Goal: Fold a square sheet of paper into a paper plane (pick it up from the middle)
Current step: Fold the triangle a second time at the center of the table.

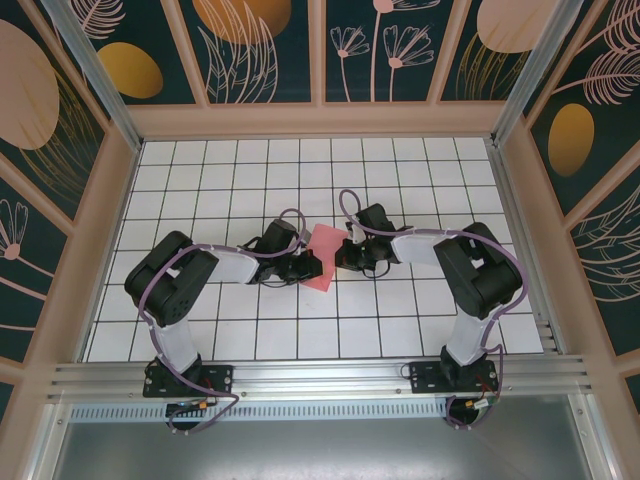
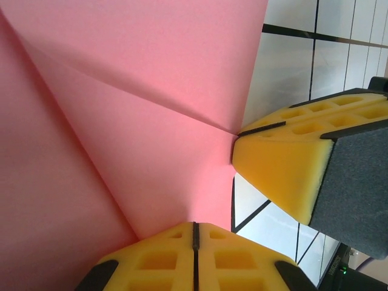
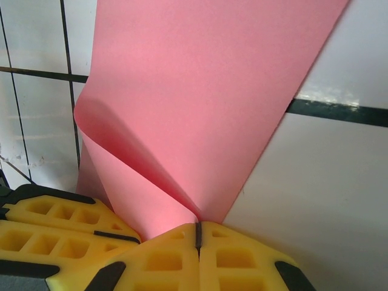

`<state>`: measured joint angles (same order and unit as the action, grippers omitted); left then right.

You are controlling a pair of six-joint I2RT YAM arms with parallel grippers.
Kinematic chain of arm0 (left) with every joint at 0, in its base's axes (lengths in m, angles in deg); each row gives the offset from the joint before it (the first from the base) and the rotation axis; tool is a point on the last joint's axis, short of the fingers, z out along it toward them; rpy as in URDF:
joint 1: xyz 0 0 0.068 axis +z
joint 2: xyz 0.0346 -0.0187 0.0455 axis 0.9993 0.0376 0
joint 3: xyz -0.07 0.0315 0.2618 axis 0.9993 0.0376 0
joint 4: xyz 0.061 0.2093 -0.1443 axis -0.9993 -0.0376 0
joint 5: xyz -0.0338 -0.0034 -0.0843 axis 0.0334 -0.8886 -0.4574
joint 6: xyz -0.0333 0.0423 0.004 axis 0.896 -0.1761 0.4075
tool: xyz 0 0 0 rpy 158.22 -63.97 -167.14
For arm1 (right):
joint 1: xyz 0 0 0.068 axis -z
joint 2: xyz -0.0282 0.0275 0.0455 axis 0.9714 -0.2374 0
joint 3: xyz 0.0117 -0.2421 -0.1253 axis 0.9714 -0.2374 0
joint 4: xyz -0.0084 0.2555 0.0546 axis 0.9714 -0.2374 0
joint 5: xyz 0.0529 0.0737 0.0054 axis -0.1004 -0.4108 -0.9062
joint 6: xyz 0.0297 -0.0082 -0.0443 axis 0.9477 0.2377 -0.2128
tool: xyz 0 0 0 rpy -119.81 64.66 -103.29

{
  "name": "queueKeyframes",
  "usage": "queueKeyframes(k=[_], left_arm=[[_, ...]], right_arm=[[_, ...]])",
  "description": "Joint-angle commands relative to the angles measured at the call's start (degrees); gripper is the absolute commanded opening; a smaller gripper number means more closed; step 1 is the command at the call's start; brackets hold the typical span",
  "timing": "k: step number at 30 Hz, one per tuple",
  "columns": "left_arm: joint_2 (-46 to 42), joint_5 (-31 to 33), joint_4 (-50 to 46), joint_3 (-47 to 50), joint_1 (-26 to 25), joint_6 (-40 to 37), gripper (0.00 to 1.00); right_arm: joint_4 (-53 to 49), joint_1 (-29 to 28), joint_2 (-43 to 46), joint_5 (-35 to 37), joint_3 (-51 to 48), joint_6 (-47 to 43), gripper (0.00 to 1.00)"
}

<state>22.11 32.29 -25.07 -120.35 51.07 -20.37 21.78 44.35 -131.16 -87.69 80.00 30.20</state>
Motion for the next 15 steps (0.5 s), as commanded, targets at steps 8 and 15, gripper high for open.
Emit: queueKeyframes(k=[8, 15], left_arm=[[-0.1, 2.5, -2.5, 0.0, -0.3, 1.3, 0.10], [0.0, 3.8, -3.1, 0.1, -0.3, 2.2, 0.10]], right_arm=[[-0.5, 0.2, -0.1, 0.2, 1.6, -1.4, 0.07], [-0.6, 0.3, 1.1, 1.1, 1.3, -1.3, 0.13]])
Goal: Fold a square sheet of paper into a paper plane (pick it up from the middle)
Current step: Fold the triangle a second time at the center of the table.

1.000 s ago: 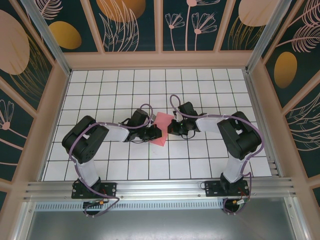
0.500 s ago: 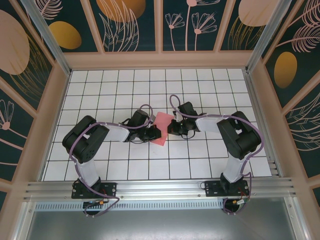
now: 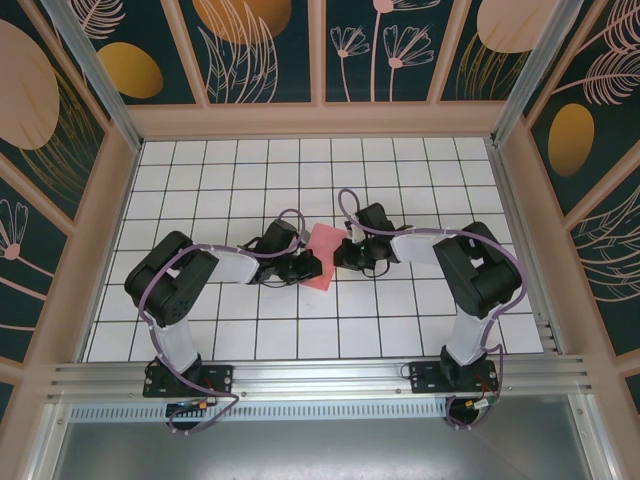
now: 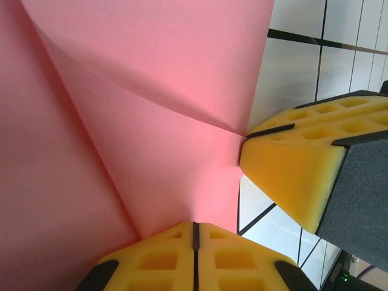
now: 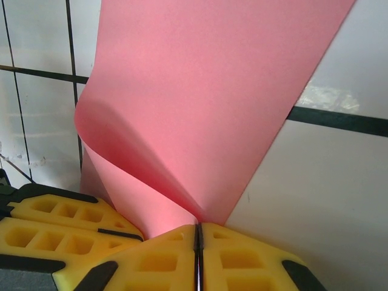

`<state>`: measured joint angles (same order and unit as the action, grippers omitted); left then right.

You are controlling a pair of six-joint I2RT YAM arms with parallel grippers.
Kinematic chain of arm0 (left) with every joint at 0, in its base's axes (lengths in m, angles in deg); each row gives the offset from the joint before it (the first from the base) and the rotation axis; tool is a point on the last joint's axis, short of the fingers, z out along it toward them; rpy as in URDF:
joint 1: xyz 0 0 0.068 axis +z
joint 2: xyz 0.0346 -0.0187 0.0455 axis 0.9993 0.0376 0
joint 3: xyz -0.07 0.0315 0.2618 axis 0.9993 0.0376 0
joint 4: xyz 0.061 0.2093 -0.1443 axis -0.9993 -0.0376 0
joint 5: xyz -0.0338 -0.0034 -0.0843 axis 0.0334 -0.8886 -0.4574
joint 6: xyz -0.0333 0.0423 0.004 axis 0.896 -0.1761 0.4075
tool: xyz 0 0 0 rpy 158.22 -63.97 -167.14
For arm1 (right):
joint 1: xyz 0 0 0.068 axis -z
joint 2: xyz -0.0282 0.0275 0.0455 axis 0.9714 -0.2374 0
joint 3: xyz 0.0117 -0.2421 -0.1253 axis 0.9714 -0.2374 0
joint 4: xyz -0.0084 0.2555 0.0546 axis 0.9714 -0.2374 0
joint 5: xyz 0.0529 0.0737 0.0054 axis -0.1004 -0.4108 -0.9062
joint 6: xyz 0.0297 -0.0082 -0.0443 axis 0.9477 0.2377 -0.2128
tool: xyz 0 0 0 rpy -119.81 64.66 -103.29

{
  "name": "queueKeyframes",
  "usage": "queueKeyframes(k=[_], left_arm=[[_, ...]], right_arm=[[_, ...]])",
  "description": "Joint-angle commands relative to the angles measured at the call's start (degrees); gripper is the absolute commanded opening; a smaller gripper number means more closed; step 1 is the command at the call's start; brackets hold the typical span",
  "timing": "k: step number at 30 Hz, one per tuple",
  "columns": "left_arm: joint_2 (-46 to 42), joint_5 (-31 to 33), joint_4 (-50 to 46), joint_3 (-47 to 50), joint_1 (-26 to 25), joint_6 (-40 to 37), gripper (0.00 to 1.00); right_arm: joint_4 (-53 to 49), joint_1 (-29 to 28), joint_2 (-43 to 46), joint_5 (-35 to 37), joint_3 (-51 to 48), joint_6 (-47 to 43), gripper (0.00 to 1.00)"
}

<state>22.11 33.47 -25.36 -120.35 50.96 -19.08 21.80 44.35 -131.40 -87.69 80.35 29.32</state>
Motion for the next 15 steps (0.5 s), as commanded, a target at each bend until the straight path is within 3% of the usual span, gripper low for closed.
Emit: queueKeyframes(k=[1, 9, 15], left_arm=[[-0.1, 3.0, -3.2, 0.1, -0.2, 1.1, 0.10], [-1.2, 8.4, -6.7, 0.9, -0.2, 3.8, 0.09], [-1.5, 9.4, -6.6, 1.3, -0.2, 5.0, 0.09]], right_arm=[[-0.4, 0.3, 1.8, 1.5, 0.7, -0.3, 0.14], [3.5, 0.2, 6.5, 2.8, -2.4, 1.6, 0.20], [5.8, 0.2, 6.2, -0.9, -3.8, 1.8, 0.15]])
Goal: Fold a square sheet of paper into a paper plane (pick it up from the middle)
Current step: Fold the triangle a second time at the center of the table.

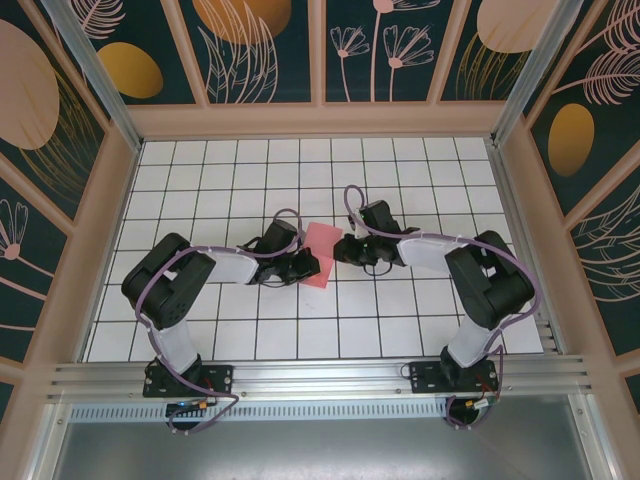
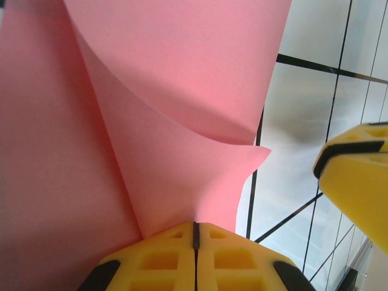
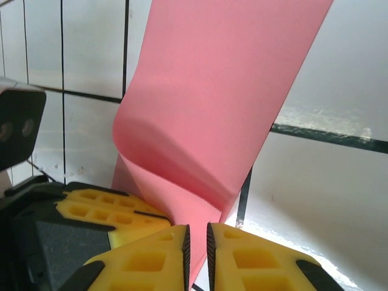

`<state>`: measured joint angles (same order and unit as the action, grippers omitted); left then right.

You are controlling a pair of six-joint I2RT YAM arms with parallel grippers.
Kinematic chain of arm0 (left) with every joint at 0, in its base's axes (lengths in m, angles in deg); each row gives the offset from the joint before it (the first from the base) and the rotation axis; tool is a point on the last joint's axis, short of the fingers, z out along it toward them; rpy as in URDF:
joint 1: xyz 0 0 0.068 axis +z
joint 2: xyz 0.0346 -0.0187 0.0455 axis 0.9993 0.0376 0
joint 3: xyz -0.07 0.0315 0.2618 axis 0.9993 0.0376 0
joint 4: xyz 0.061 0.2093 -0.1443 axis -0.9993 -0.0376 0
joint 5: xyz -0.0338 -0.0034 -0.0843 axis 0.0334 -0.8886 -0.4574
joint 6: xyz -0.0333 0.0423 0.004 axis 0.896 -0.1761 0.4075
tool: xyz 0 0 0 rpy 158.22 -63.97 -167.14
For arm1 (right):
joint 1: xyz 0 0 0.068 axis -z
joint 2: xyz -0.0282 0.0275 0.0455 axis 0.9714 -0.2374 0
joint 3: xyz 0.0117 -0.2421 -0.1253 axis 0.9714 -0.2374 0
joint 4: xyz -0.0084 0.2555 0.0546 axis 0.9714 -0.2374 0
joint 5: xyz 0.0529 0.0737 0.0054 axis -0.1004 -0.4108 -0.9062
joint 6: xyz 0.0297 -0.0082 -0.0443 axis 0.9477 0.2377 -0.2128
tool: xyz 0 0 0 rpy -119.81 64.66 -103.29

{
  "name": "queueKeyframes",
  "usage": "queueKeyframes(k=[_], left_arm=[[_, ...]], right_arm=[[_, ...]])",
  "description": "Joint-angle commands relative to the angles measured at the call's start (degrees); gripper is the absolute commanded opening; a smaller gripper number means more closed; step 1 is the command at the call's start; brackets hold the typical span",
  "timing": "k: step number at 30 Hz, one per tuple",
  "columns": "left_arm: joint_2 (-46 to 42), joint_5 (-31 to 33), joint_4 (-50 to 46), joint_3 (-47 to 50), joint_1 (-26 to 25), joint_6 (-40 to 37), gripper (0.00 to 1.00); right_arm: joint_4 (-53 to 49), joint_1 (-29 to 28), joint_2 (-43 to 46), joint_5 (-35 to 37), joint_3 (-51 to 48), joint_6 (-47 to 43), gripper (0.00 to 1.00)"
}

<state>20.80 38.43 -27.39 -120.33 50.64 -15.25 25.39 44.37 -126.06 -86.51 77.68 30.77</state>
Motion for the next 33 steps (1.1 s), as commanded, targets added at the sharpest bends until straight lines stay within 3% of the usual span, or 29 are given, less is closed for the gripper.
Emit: queueKeyframes(k=[1, 11, 21, 33], left_arm=[[-0.2, 4.4, -4.7, 1.3, 0.1, 1.1, 0.09], [0.1, 4.5, -6.0, 0.8, 0.0, 0.9, 0.09], [0.0, 4.3, -6.0, 0.6, 0.1, 0.7, 0.08], [-4.8, 4.9, -8.0, -4.7, 0.1, -3.8, 0.13]], right_arm=[[2.4, 0.2, 0.7, -2.5, -1.1, 0.4, 0.14], [3.3, -1.2, -4.7, -4.4, 2.2, 0.6, 0.06], [3.5, -1.5, -8.0, -5.1, 4.2, 0.6, 0.04], [-6.3, -1.4, -10.5, 2.7, 4.6, -3.8, 0.02]])
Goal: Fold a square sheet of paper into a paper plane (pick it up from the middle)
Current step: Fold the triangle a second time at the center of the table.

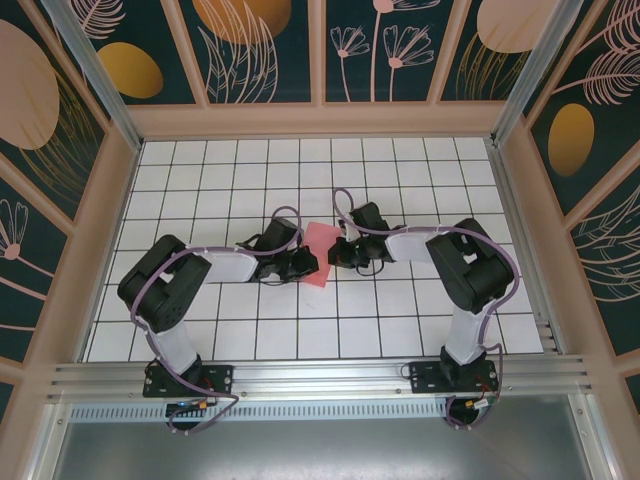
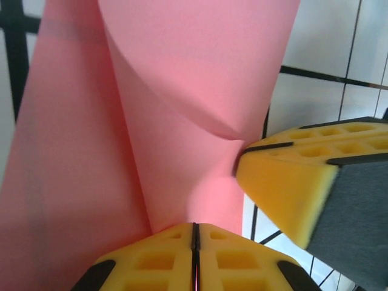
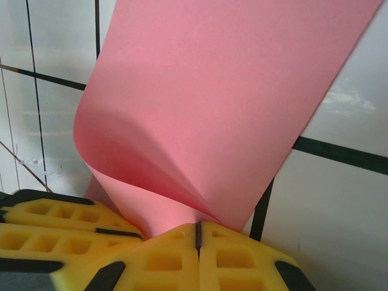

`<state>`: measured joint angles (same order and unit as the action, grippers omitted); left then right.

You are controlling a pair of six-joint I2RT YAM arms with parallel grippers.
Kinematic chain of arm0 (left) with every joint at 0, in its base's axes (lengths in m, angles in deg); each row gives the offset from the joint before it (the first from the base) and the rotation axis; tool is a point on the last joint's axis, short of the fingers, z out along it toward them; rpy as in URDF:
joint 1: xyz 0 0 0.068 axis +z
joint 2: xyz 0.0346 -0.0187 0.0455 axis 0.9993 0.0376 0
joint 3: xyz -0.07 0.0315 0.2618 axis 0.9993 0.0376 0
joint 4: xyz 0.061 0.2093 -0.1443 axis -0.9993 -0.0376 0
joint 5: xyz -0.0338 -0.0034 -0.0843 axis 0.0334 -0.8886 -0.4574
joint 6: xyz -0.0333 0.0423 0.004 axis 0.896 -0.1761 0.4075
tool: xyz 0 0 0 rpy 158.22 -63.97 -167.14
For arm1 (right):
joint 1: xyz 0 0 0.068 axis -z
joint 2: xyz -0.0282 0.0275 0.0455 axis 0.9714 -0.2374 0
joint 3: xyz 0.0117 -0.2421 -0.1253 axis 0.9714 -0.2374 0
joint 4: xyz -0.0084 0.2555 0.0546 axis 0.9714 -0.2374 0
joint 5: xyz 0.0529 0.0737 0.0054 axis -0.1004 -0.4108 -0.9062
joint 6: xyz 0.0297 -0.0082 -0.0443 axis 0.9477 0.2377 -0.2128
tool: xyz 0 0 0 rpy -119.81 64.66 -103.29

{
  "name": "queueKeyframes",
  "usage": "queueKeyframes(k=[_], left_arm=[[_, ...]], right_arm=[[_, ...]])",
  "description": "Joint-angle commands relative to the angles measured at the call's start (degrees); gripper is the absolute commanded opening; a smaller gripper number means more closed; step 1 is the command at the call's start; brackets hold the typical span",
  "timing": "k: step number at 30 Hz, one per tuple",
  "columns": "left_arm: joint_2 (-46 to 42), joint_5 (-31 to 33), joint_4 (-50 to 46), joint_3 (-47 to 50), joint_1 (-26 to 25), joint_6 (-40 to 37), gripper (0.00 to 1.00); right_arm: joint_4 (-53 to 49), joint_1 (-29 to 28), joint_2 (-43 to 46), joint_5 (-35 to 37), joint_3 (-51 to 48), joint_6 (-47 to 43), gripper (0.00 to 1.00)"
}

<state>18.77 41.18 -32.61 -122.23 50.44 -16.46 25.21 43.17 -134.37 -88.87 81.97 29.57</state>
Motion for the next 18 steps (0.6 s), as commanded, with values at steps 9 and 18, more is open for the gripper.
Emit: queueKeyframes(k=[9, 18], left_arm=[[0.8, 5.5, -4.9, -6.0, 0.3, -3.6, 0.15], [3.5, 8.4, -7.8, -6.4, 0.4, -3.6, 0.14]], right_arm=[[-7.7, -0.3, -3.3, 6.4, 0.3, -3.4, 0.02], [-8.8, -0.3, -4.5, 7.1, 0.4, -4.0, 0.02]])
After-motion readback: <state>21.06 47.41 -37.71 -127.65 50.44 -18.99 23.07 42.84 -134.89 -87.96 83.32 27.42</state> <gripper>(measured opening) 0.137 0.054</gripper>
